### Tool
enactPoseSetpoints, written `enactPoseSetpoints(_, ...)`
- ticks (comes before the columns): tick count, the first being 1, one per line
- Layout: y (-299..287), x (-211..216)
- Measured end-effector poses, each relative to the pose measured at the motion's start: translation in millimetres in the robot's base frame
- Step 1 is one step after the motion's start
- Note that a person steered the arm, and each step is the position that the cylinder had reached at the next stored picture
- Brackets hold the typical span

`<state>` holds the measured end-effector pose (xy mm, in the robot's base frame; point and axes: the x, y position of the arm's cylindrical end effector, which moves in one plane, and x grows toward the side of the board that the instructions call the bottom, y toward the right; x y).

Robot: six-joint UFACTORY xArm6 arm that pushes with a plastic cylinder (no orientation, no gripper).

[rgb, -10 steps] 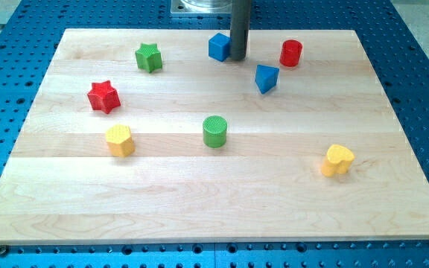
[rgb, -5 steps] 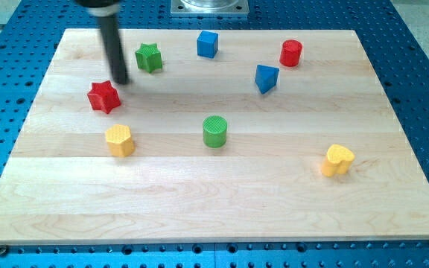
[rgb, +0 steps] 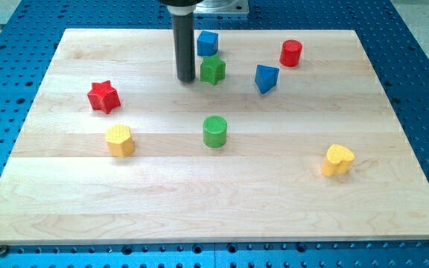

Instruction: Move the green blocks to the left of the blue triangle

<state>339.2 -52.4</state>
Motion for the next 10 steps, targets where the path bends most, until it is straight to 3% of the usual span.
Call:
enactPoseSetpoints(2,34.9,2.2)
enactPoseSetpoints(4,21.9,104.6)
enactPoseSetpoints(5,26.1,122.9)
enactPoseSetpoints(6,25.0,180.8)
enactPoseSetpoints(7,40.7,180.3)
enactPoseSetpoints(8,40.6,104.5)
enactPoseSetpoints(9,52.6,87.9)
enactPoseSetpoints(10,39.0,134.0)
